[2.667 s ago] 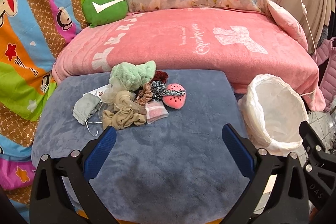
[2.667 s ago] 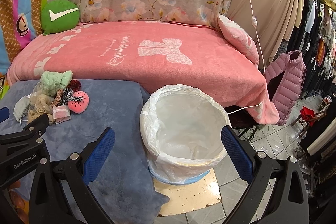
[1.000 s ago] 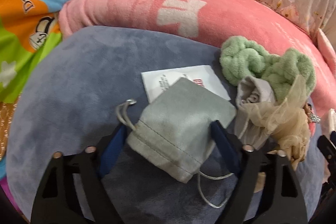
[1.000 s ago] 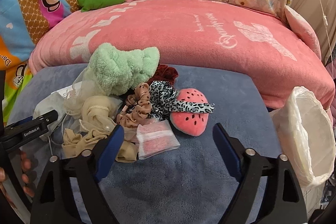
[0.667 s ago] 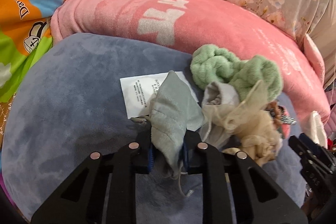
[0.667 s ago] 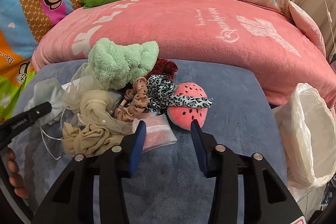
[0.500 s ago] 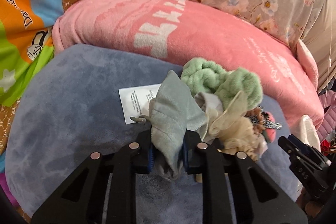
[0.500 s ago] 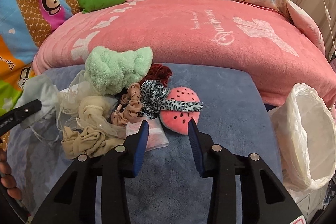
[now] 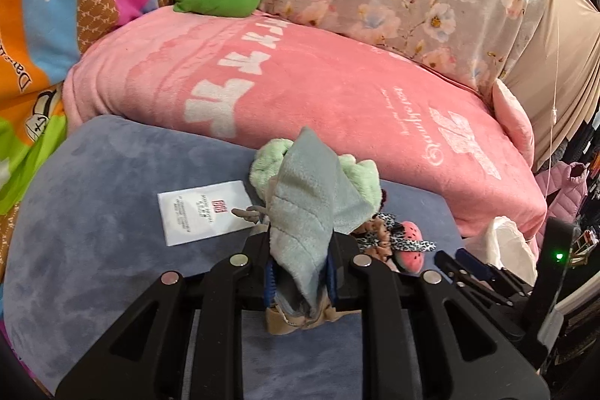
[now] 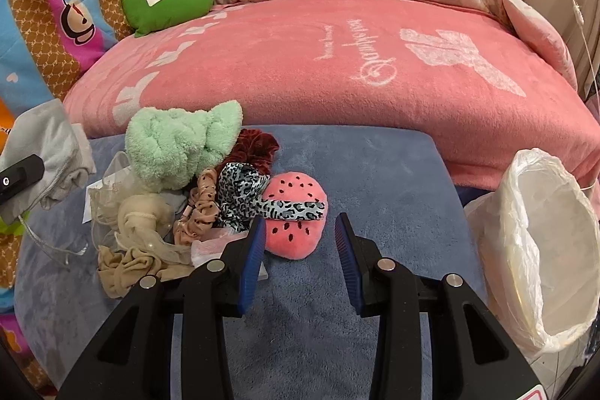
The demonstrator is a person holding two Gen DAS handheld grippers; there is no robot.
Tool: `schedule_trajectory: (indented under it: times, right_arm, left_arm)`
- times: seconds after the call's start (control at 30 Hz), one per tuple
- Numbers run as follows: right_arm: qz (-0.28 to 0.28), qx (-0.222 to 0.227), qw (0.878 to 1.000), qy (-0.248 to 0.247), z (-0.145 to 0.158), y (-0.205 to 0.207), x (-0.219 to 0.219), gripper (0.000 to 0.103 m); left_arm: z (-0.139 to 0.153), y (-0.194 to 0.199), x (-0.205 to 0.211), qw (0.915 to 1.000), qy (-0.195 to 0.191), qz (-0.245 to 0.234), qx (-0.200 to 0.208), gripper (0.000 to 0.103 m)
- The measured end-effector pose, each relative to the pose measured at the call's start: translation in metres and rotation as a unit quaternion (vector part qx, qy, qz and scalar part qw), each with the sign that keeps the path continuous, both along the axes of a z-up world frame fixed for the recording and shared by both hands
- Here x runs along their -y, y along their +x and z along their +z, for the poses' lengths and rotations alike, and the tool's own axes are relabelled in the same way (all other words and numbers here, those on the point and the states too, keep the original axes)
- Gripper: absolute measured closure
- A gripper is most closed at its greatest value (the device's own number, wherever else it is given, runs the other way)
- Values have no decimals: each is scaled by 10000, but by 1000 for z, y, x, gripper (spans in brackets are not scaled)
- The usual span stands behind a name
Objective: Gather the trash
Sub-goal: 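Lift the mask with the left gripper while the right gripper grasps the beige mesh scrunchie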
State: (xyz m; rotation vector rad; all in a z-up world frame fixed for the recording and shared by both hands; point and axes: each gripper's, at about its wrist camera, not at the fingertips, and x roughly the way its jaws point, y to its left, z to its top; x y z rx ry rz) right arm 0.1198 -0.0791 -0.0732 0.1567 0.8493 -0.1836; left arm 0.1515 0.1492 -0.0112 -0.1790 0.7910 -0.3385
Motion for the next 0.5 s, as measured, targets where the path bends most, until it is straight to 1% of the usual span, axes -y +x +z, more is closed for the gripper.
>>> schedule_trajectory:
  times: [0.1, 0.17, 0.3, 0.33, 0.4, 0.43, 0.5]
  right_arm:
    - [52, -107, 9999, 58, -8, 7, -3, 67]
    - [91, -84, 9999, 101, -8, 7, -8, 65]
    - [249, 6, 9996, 91, -5, 3, -21, 54]
    - [307, 11, 9995, 99, -4, 2, -25, 53]
    - [392, 10, 9992, 124, -2, 1, -33, 52]
    - [425, 27, 9990, 136, -2, -1, -36, 49]
    - [496, 47, 9987, 130, -1, -3, -44, 46]
  left_arm:
    - [-7, 3, 10, 9998, -63, -94, -138, 82]
    - [-12, 5, 11, 9997, -91, -122, -194, 80]
    - [-18, 9, 0, 9996, -102, -35, -260, 77]
    - [-20, 11, -4, 9995, -111, 11, -293, 77]
    - [-23, 13, -14, 9993, -122, 139, -312, 73]
    - [-24, 13, -18, 9993, -114, 178, -311, 71]
    - [-25, 14, -27, 9991, -103, 256, -312, 66]
